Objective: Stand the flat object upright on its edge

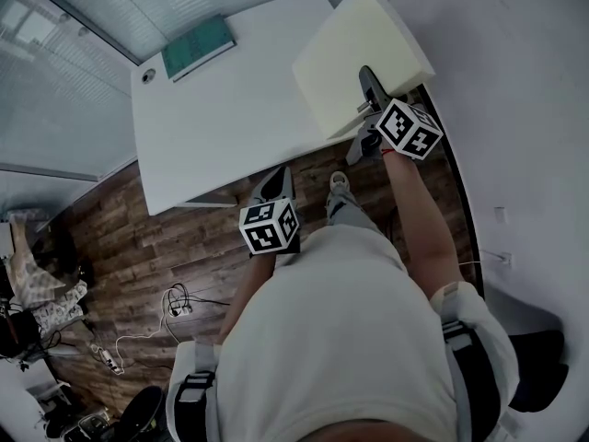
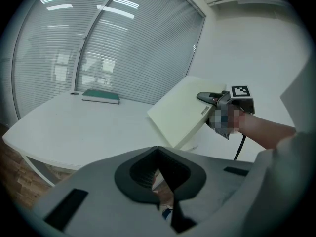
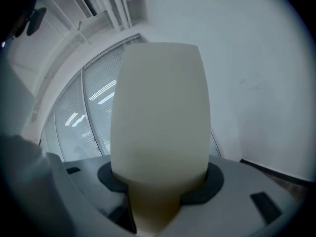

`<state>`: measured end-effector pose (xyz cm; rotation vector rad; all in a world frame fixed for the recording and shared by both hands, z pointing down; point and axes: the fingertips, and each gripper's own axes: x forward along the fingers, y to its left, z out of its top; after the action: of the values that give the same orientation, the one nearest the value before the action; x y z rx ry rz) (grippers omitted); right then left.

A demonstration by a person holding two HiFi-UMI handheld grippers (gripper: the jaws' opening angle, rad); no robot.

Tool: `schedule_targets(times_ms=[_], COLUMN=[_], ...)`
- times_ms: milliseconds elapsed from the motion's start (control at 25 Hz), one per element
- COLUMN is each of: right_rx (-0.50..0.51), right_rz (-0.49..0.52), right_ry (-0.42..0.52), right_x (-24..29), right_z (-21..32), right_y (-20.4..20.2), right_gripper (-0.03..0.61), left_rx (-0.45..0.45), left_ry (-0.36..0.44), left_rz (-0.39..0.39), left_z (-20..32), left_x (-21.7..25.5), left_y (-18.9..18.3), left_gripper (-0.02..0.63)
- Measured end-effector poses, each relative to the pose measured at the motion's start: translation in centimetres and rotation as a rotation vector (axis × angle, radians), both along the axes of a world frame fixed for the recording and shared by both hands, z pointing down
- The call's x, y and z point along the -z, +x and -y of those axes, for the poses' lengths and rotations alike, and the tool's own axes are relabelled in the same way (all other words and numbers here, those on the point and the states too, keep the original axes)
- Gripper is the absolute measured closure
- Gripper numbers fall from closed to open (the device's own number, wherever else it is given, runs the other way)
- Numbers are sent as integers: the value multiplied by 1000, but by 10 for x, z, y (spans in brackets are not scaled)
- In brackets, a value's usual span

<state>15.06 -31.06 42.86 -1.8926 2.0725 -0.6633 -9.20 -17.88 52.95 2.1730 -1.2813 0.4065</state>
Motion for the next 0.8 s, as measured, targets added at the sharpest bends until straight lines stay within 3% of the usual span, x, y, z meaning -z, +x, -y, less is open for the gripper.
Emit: schedule_targets(times_ms=[440, 800], right_rx=[18, 10], right_rz=[-299, -448], right_ry=[5, 8], right_x=[18, 21], right_z=[17, 36], right_y=[-24, -37], right_gripper=[322, 321], left_rx=[-1, 7], left_ry=[-5, -10], left_rz=[8, 12], left_z=[1, 2], left_x=[0, -3], left_y=[-3, -7], left_gripper=[594, 594])
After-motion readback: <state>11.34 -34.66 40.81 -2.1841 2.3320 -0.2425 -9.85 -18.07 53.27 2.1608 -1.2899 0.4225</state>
